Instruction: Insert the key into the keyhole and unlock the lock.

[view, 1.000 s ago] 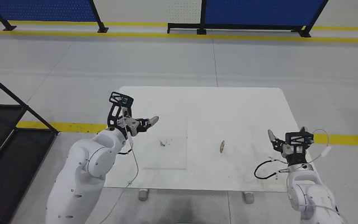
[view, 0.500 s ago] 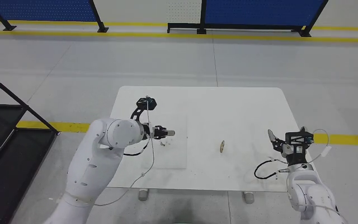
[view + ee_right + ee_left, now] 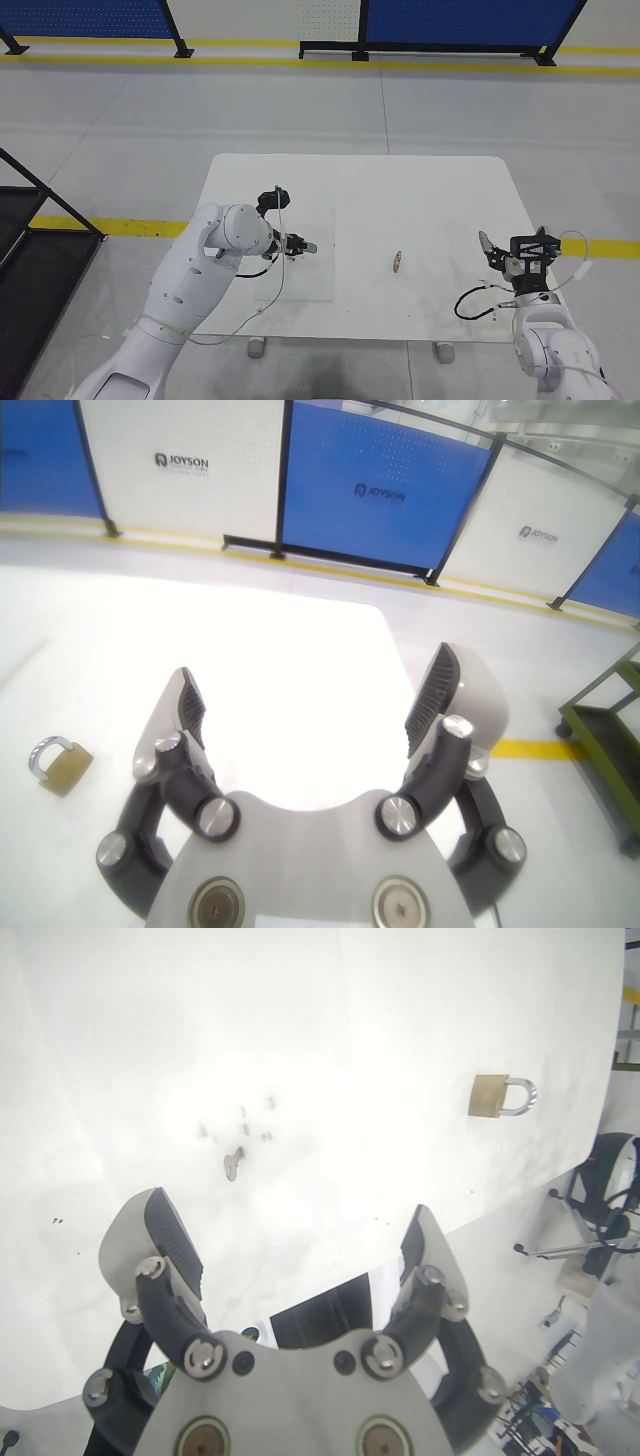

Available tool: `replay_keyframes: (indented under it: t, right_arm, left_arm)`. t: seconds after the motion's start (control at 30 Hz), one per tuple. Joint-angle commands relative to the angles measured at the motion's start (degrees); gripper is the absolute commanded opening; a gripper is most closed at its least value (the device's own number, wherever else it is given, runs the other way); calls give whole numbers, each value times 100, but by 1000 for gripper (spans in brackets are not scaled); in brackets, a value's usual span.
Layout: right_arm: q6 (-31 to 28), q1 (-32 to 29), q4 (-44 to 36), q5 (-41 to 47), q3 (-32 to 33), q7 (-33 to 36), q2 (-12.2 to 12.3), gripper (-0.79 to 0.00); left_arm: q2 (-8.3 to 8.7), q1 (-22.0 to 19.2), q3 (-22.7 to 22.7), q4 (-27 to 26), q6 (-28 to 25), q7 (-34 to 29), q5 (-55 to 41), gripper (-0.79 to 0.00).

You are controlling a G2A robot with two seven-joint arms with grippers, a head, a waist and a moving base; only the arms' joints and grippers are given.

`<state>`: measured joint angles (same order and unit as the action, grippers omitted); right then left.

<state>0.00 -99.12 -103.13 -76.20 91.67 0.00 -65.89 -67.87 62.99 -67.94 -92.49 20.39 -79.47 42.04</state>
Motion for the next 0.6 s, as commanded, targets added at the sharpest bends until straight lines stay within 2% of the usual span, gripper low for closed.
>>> replay_keyframes:
  t: [0.0, 0.07, 0.1, 0.13, 0.17, 0.23, 0.33, 0.57]
  right_arm:
    - [0, 0, 0, 0, 0, 0, 0, 0]
    - [0, 0, 0, 0, 0, 0, 0, 0]
    - [0, 0, 0, 0, 0, 0, 0, 0]
    - [0, 0, 0, 0, 0, 0, 0, 0]
    - [0, 0, 0, 0, 0, 0, 0, 0]
    - [0, 0, 0, 0, 0, 0, 0, 0]
    - [0, 0, 0, 0, 0, 0, 0, 0]
    - [0, 0, 0, 0, 0, 0, 0, 0]
  left_arm:
    - [-2, -48, 14, 159, -15, -14, -67, 0]
    - [1, -84, 37, 265, -37, -63, -99, 0]
    - [3, -99, 42, 299, -41, -79, -118, -31]
    - [6, -101, 57, 325, -69, -100, -118, -89]
    - [10, -104, 62, 348, -88, -108, -127, -206]
    - [19, -97, 73, 411, -133, -110, -120, -351]
    - [30, -89, 77, 510, -179, -110, -166, -416]
    - [48, -69, 136, 632, -219, -68, -177, -459]
